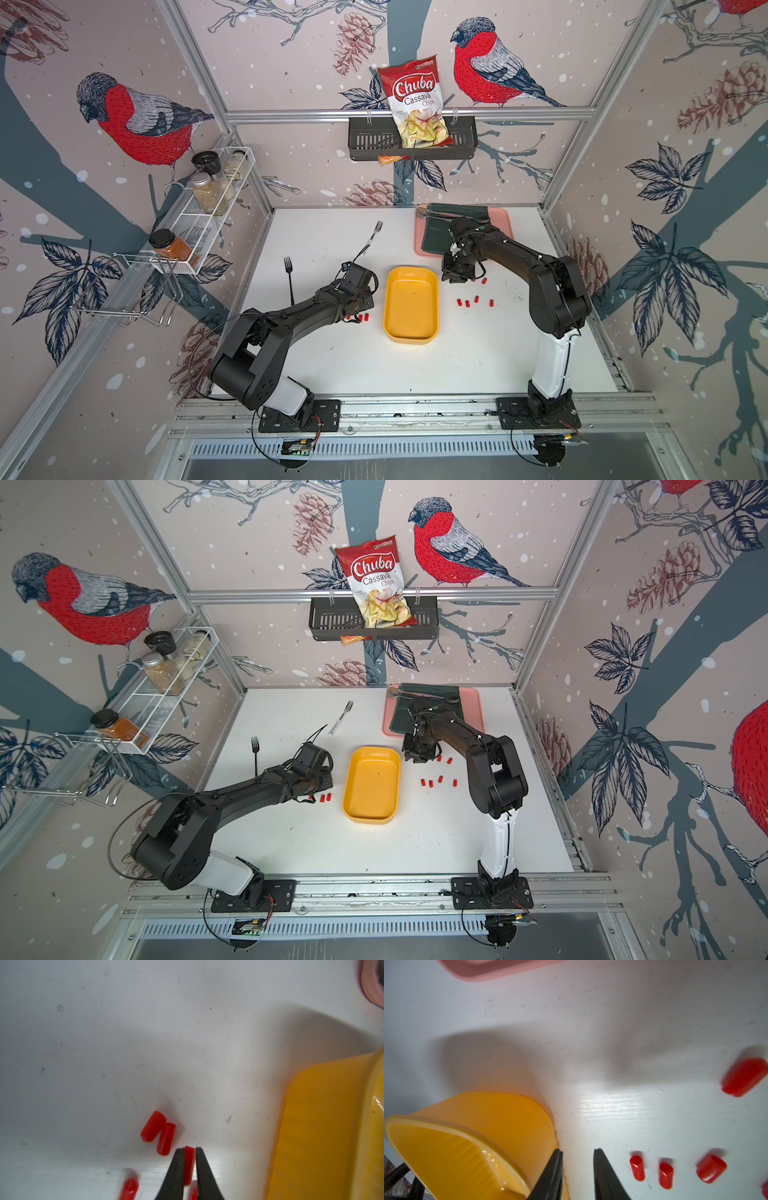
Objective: Take the screw protection sleeves out of the storage box
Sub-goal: Place the screw protection sleeve at the center of the board.
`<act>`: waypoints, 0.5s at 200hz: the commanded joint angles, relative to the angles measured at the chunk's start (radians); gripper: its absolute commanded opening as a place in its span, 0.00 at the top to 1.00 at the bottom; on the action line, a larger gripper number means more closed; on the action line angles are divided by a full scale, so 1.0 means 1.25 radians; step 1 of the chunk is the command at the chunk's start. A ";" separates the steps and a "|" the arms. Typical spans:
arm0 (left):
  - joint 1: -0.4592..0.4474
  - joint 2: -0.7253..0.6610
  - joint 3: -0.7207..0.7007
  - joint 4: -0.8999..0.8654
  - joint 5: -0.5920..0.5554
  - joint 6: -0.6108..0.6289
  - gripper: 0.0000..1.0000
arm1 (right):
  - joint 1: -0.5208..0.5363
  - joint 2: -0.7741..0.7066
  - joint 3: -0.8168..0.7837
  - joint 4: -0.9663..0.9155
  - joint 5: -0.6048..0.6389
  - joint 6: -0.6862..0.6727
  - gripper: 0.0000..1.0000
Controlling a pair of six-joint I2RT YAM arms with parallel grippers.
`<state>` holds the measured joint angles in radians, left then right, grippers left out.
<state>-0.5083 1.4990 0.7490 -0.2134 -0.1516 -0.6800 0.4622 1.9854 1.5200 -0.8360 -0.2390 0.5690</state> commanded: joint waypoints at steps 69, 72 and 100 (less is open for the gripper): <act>-0.001 -0.017 0.011 0.015 0.014 0.006 0.80 | 0.002 -0.017 -0.006 -0.009 0.013 -0.015 0.69; 0.000 -0.019 0.011 0.014 0.014 0.004 0.80 | 0.001 -0.018 -0.006 -0.009 0.013 -0.016 0.69; -0.001 -0.038 0.017 0.007 0.020 0.005 0.80 | 0.002 -0.018 -0.008 -0.008 0.013 -0.015 0.69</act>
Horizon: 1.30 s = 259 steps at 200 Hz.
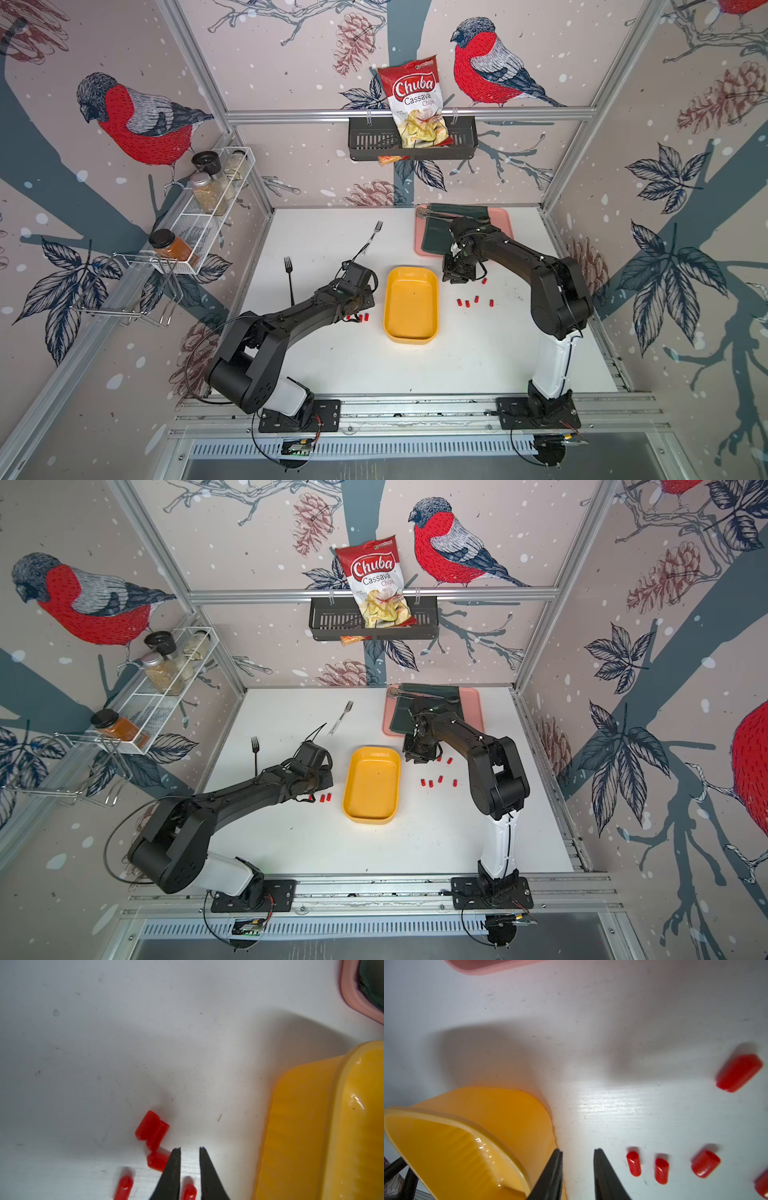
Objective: Take the screw protection sleeves out of the storage box
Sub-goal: Place the screw protection sleeve at the center of the board, then adjust the screw protection sleeve at the center of the board.
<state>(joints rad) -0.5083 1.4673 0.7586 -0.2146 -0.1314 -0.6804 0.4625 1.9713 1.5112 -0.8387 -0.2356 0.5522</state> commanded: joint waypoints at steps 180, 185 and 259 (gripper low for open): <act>-0.001 0.066 0.077 -0.204 -0.046 0.234 0.81 | 0.004 0.000 -0.007 -0.002 0.003 -0.007 0.68; -0.001 0.069 0.075 -0.205 -0.048 0.233 0.81 | 0.005 0.000 -0.008 -0.002 0.003 -0.007 0.68; -0.001 0.103 0.057 -0.169 -0.057 0.225 0.82 | 0.006 -0.001 -0.010 -0.003 0.003 -0.007 0.68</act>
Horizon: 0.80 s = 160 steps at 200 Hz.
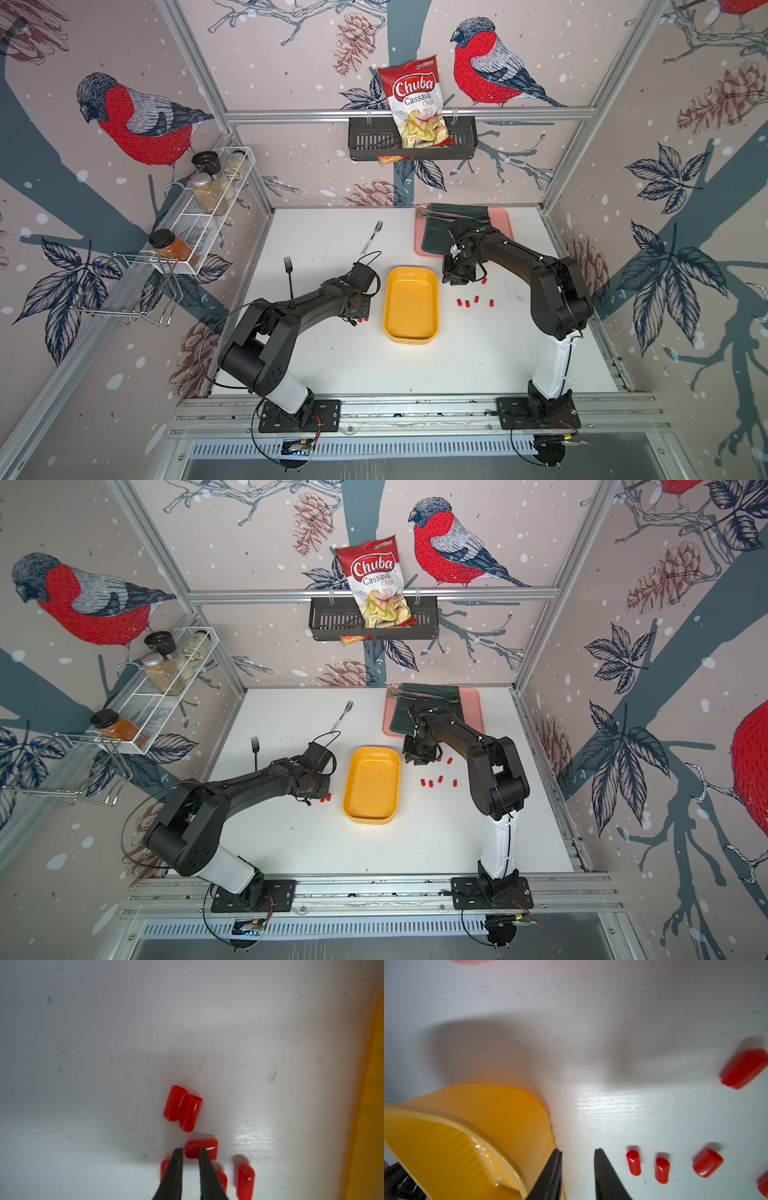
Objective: Take the screw protection sleeves out of the storage box
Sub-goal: Adjust the screw protection sleeve at the center of the board.
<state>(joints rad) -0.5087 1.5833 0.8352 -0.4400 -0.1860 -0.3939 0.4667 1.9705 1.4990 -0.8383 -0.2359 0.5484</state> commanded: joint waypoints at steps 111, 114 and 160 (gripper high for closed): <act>-0.011 0.063 0.009 0.035 -0.013 -0.021 0.91 | 0.006 0.002 0.000 -0.004 0.002 -0.004 0.68; -0.012 0.063 0.008 0.035 -0.014 -0.021 0.91 | 0.007 0.002 0.000 -0.003 0.003 -0.005 0.68; -0.018 0.053 0.006 0.009 -0.014 -0.046 1.00 | 0.008 0.003 0.002 -0.005 0.003 -0.005 0.68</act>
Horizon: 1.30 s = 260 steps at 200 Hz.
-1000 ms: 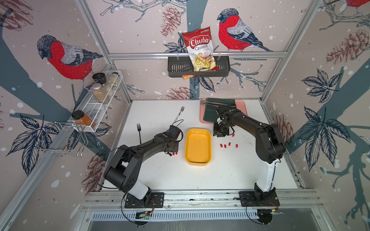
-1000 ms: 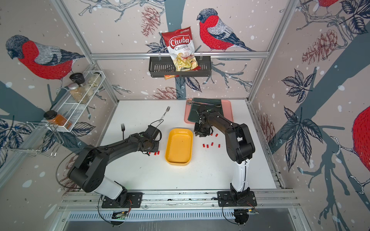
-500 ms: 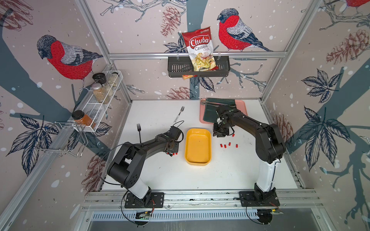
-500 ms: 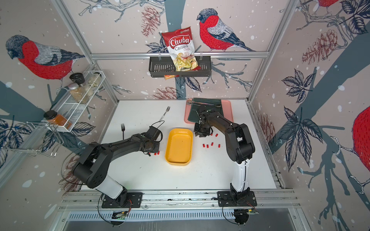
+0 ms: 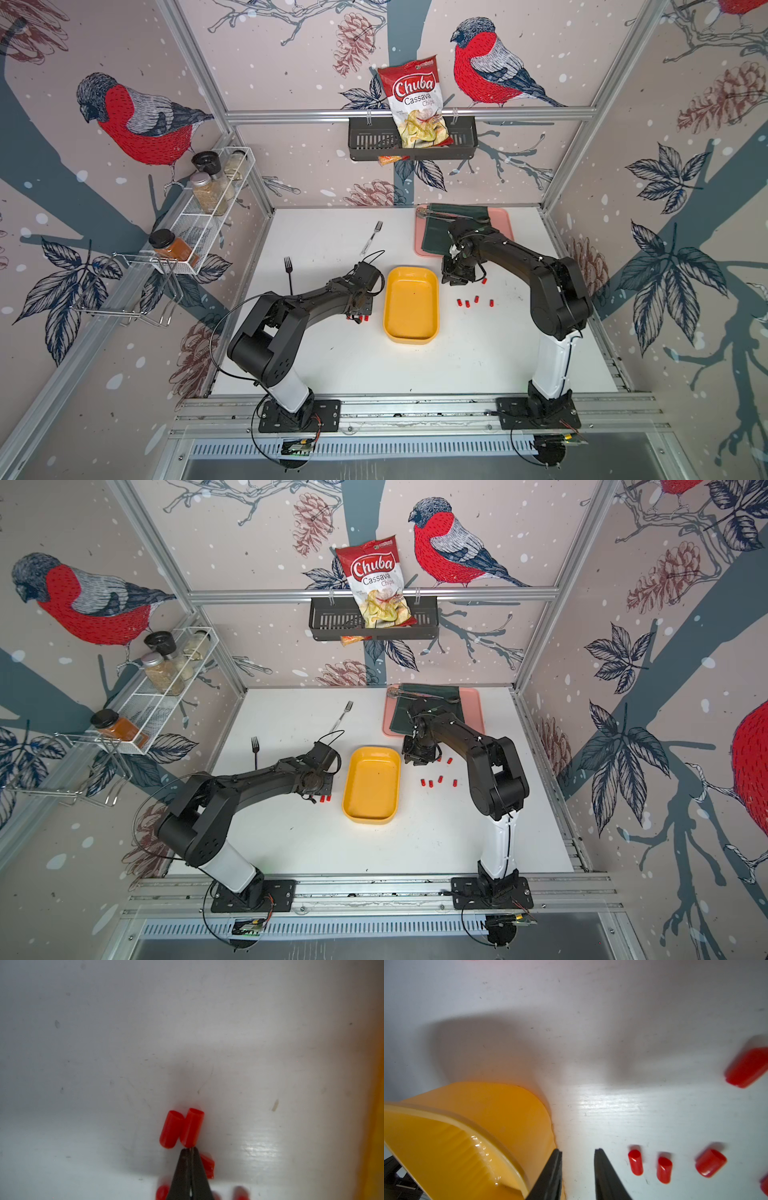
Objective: Take the screw protection sleeves out of the storage box
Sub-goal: Adjust the screw protection sleeve at the center of the board.
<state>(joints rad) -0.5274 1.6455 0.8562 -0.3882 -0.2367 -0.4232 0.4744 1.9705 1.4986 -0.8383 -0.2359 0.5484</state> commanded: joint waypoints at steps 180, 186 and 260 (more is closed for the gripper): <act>-0.004 -0.284 -0.163 0.111 0.035 -0.718 1.00 | 0.005 0.003 0.005 -0.014 0.011 -0.020 0.68; -0.005 -0.287 -0.161 0.116 0.029 -0.727 1.00 | 0.005 0.002 0.004 -0.015 0.011 -0.021 0.68; -0.006 -0.154 -0.107 0.153 0.018 -0.746 1.00 | 0.005 0.007 -0.005 -0.012 0.010 -0.023 0.68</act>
<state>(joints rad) -0.5323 1.4162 0.6968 -0.2260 -0.1883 -1.3342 0.4793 1.9755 1.4971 -0.8417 -0.2352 0.5251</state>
